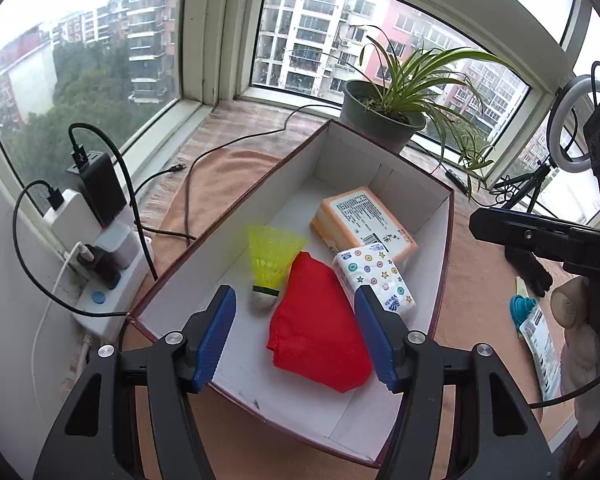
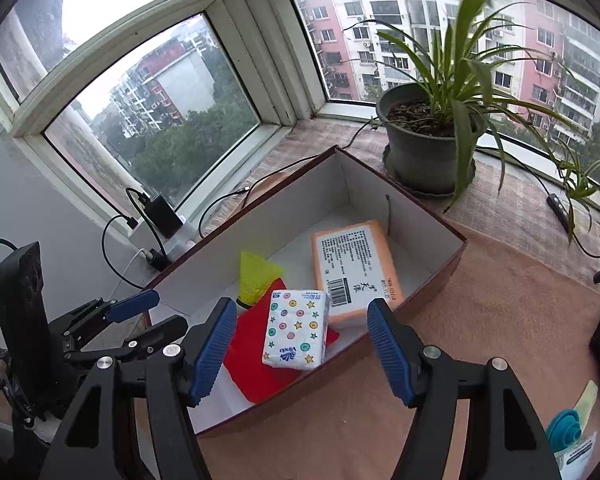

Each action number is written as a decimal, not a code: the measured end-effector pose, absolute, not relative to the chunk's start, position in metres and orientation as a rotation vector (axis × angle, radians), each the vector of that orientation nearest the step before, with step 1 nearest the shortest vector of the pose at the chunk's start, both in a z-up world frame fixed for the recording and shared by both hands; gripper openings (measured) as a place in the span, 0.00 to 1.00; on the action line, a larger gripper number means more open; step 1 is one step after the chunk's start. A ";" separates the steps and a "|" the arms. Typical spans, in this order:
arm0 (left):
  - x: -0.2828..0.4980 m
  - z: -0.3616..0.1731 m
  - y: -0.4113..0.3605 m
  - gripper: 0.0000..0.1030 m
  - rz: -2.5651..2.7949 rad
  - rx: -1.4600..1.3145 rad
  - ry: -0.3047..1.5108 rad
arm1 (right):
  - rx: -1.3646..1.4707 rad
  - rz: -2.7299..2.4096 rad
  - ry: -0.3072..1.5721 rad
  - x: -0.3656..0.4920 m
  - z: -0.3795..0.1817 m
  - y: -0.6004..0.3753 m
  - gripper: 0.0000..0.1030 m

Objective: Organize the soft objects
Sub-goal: 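Open the left tool over the box while the right tool releases the tissue pack into it, then move both tools back to the white printed mask bag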

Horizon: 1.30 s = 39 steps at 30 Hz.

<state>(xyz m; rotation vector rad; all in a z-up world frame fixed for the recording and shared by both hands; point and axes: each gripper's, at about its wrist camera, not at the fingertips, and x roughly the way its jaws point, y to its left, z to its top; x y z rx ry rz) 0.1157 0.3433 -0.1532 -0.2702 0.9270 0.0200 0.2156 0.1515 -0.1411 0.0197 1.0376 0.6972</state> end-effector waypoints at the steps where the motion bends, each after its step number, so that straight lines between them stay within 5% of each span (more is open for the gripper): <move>1: 0.114 -0.152 0.341 0.59 0.017 -0.276 0.924 | 0.032 0.691 1.036 0.214 -0.141 0.145 0.62; 39: 0.036 -0.162 0.076 0.59 -0.137 -0.410 0.971 | 0.175 0.407 0.978 0.134 -0.174 -0.275 0.64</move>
